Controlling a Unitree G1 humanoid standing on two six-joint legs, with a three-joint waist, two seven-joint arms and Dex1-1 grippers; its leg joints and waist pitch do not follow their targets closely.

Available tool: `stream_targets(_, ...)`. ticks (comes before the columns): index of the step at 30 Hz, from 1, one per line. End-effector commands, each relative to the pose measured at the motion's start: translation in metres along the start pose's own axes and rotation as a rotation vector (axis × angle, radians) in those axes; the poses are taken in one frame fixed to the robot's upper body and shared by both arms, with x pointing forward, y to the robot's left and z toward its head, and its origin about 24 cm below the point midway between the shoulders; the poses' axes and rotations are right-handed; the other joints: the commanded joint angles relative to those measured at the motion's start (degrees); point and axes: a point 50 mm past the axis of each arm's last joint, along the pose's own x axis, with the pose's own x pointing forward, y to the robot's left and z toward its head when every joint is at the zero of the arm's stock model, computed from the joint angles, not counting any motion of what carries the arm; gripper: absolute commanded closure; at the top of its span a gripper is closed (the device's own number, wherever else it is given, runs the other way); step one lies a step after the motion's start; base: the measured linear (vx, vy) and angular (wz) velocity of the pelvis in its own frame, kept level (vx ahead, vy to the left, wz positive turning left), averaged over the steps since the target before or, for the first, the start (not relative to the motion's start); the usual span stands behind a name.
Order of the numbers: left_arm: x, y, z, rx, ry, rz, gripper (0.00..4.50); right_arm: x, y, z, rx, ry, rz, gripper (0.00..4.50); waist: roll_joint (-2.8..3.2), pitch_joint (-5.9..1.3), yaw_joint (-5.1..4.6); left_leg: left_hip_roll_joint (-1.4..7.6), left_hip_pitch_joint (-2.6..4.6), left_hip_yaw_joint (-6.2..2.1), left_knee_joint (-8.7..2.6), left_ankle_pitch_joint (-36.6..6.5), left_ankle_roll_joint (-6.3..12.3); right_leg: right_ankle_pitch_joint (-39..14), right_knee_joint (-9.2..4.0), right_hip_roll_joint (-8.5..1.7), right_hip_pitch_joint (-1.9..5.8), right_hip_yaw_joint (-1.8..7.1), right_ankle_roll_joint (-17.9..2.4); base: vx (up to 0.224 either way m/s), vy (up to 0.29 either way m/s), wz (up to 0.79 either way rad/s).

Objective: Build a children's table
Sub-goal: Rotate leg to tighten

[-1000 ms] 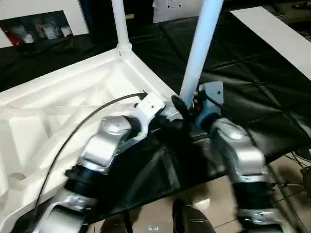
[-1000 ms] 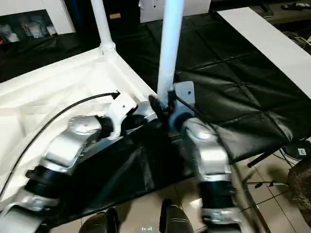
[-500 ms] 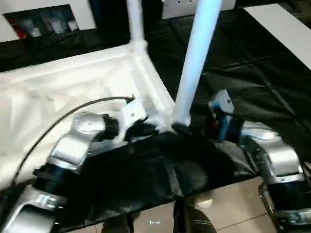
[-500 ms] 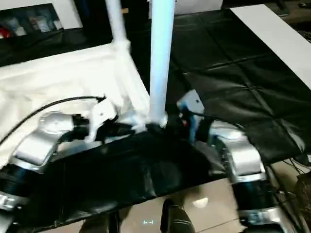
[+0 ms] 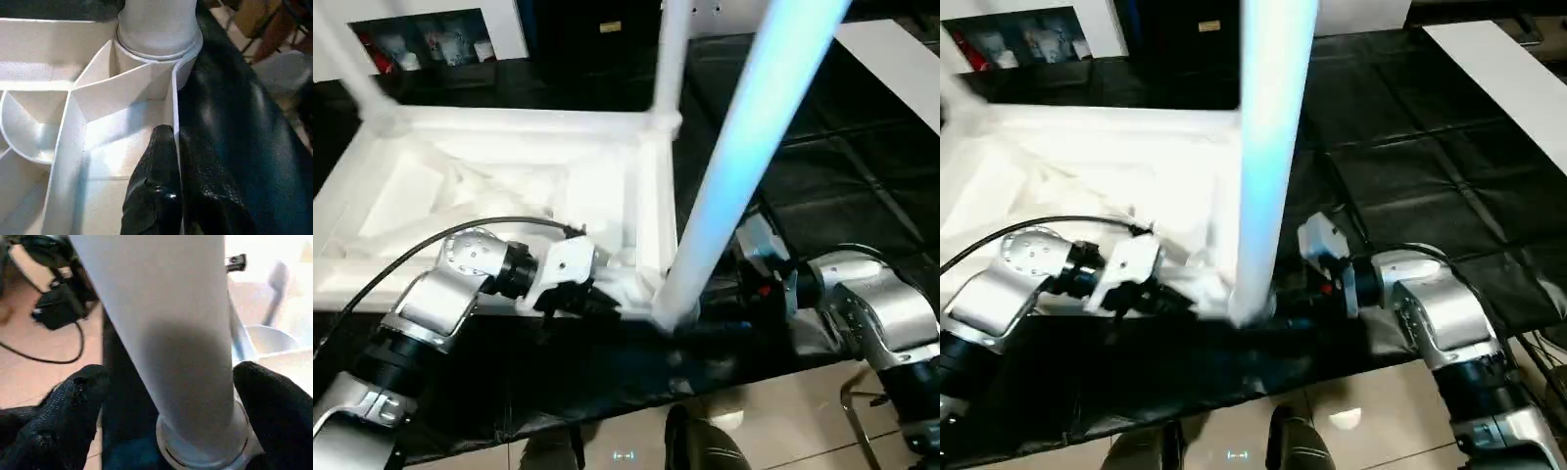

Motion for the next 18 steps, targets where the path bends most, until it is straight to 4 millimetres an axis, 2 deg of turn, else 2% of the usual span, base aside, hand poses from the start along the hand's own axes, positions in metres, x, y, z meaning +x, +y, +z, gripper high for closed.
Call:
stream_targets(1, 0.0093, -0.0057, 0.001, 0.029, 0.024, -0.106, 4.5, -0.0013, 0.0003, 0.002, 0.002, 0.003, 0.043, 0.35, -0.59, -5.27, -0.21, 2.56, 1.01, -0.26, -3.22, -11.02, 5.91, -19.28, -2.92, -3.58, 4.13, 2.79, -13.72, 0.0, 0.0, 0.0)
stream_targets(2, 0.0093, -0.0057, 0.001, 0.03, 0.024, -0.106, 4.5, -0.0013, 0.0003, 0.002, 0.003, 0.003, 0.044, 0.56, -0.54, -5.27, -0.2, 2.54, 0.96, -0.26, -3.21, -10.87, 5.93, -19.39, -2.94, -3.57, 4.13, 2.77, -13.65, 0.0, 0.0, 0.0)
stream_targets(6, 0.0098, -0.0056, 0.0019, 0.039, 0.023, -0.118, 4.5, -0.0006, -0.0002, 0.0016, 0.007, 0.003, 0.078, 0.73, -0.7, -5.4, -0.2, 2.47, 0.98, -0.22, -3.07, -10.53, 5.86, -20.41, -2.95, -3.59, 4.09, 2.8, -13.19, 0.0, 0.0, 0.0)
stream_targets(8, 0.0099, -0.0052, 0.0018, 0.043, 0.023, -0.122, 4.5, 0.0001, 0.0007, 0.0009, 0.019, 0.002, 0.102, 1.02, -0.68, -5.44, -0.18, 2.42, 0.94, -0.18, -2.99, -10.46, 5.99, -20.35, -2.96, -3.53, 4.08, 2.79, -13.21, 0.0, 0.0, 0.0)
stream_targets(11, 0.0103, -0.005, 0.0014, 0.044, 0.022, -0.122, 4.5, 0.0014, 0.002, -0.0001, 0.03, 0.0, 0.121, 1.13, -0.67, -5.49, -0.14, 2.41, 0.87, -0.23, -2.98, -10.36, 5.84, -20.6, -2.93, -3.51, 4.13, 2.74, -12.96, 0.0, 0.0, 0.0)
stream_targets(14, 0.0106, -0.0052, 0.0009, 0.043, 0.021, -0.123, 4.5, 0.0021, 0.0028, -0.0012, 0.039, 0.002, 0.133, 1.54, -0.73, -5.51, -0.02, 2.44, 0.92, -0.25, -2.96, -10.87, 5.56, -21.54, -2.94, -3.5, 4.07, 2.74, -12.86, 0.0, 0.0, 0.0)
stream_targets(16, 0.0108, -0.0054, 0.0007, 0.042, 0.021, -0.123, 4.5, 0.0025, 0.0033, -0.0017, 0.042, 0.003, 0.138, 1.57, -0.71, -5.49, -0.01, 2.44, 0.9, -0.28, -2.96, -11.03, 5.38, -22.0, -2.97, -3.53, 4.06, 2.75, -12.76, 0.0, 0.0, 0.0)
stream_targets(18, 0.0109, -0.0056, 0.0, 0.039, 0.019, -0.122, 4.5, 0.0032, 0.0042, -0.0026, 0.051, 0.004, 0.151, 1.8, -0.72, -5.5, 0.06, 2.37, 0.88, -0.29, -2.95, -11.2, 5.13, -23.01, -3.06, -3.54, 4.1, 2.74, -12.29, 0.0, 0.0, 0.0)
